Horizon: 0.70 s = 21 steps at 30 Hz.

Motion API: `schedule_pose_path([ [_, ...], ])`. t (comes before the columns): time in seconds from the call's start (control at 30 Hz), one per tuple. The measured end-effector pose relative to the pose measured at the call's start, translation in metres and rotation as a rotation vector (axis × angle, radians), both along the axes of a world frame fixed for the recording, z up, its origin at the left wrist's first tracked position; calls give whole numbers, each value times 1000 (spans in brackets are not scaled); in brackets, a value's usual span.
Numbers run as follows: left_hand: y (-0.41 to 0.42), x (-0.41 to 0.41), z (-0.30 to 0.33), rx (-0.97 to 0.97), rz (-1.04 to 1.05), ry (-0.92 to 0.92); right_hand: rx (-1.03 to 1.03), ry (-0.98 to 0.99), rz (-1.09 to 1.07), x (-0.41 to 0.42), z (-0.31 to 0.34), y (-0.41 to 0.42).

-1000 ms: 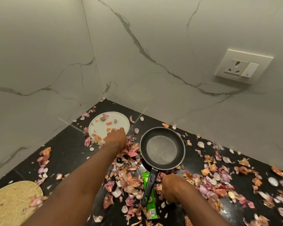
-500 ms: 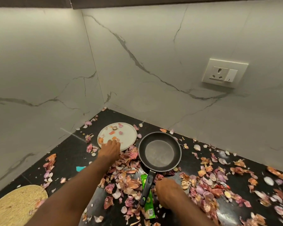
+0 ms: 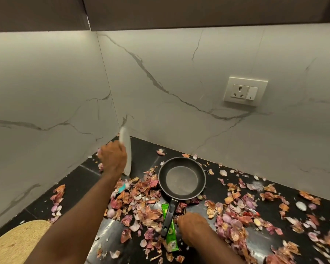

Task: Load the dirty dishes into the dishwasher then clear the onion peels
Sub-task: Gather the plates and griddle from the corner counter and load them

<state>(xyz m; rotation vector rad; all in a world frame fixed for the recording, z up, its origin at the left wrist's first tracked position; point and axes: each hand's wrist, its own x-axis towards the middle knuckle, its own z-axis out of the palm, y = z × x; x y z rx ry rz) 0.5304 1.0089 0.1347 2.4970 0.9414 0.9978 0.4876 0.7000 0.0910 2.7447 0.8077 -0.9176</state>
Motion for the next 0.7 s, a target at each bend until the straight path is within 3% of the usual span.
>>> schedule_pose_path([
  [0.13,22,-20,11,-549,322,-363,-24,-5,18,-8,7,-5],
  [0.27,20,-43,-14,-721,328,-294,-41,-10,24,-14,13,-7],
  [0.37,3,-58,-16,-788,305,-398,-42,-13,13,-18,13,-6],
  [0.47,-27,-68,3,-606,138,-543,3,3,-37,-21,18,-11],
  [0.53,-58,-78,18,-403,-131,-564,81,56,-134,-18,24,-20],
  [0.63,-105,-93,31,-80,-575,-502,243,203,-310,-12,35,-43],
  [0.7,-134,-102,29,119,-783,-423,455,326,-488,-8,48,-59],
])
